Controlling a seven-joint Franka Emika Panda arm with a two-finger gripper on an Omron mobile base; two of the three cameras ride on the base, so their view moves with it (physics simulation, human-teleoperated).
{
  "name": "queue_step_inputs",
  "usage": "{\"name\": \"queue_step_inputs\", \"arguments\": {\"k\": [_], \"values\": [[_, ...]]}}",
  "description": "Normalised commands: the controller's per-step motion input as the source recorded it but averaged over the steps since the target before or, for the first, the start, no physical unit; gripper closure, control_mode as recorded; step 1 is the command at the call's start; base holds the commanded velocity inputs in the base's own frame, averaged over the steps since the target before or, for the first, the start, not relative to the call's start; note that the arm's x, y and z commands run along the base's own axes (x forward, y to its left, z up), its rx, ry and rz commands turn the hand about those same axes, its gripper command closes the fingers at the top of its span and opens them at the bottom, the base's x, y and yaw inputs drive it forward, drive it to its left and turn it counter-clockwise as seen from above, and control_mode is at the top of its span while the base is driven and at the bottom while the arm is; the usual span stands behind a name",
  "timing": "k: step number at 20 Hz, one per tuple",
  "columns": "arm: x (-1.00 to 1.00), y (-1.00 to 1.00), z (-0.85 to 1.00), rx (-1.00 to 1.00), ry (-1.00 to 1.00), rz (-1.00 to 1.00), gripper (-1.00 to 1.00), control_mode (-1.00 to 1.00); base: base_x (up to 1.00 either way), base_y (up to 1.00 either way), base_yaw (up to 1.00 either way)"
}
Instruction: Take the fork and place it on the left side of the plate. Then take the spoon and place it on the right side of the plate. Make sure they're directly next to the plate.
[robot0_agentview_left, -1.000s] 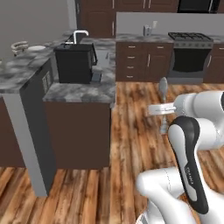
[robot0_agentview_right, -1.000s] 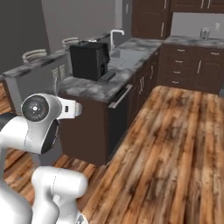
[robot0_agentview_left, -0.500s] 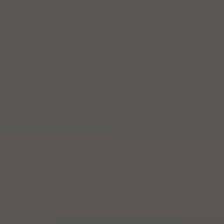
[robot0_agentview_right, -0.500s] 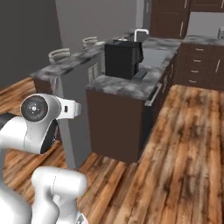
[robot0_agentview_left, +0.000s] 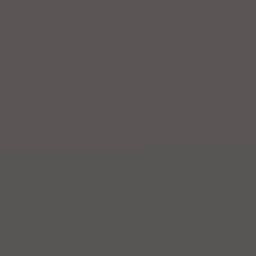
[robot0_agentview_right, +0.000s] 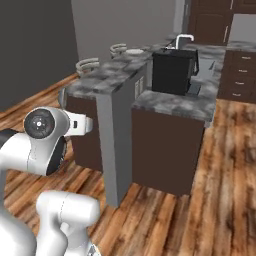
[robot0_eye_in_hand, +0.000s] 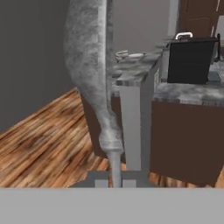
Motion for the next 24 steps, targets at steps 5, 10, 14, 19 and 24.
{"name": "queue_step_inputs", "arguments": {"k": [5, 10, 14, 19, 24], "values": [[0.00, 0.00, 0.00, 0.00, 0.00, 0.00, 1.00, 1.00, 0.43, 1.00, -0.14], [0.00, 0.00, 0.00, 0.00, 0.00, 0.00, 1.00, 1.00, 0.61, 1.00, -0.31], [0.00, 0.00, 0.00, 0.00, 0.00, 0.00, 1.00, 1.00, 0.66, 0.91, -0.43], [0.00, 0.00, 0.00, 0.00, 0.00, 0.00, 1.00, 1.00, 0.66, 0.84, -0.46], [0.00, 0.00, 0.00, 0.00, 0.00, 0.00, 1.00, 1.00, 0.63, 0.87, -0.45]]}}
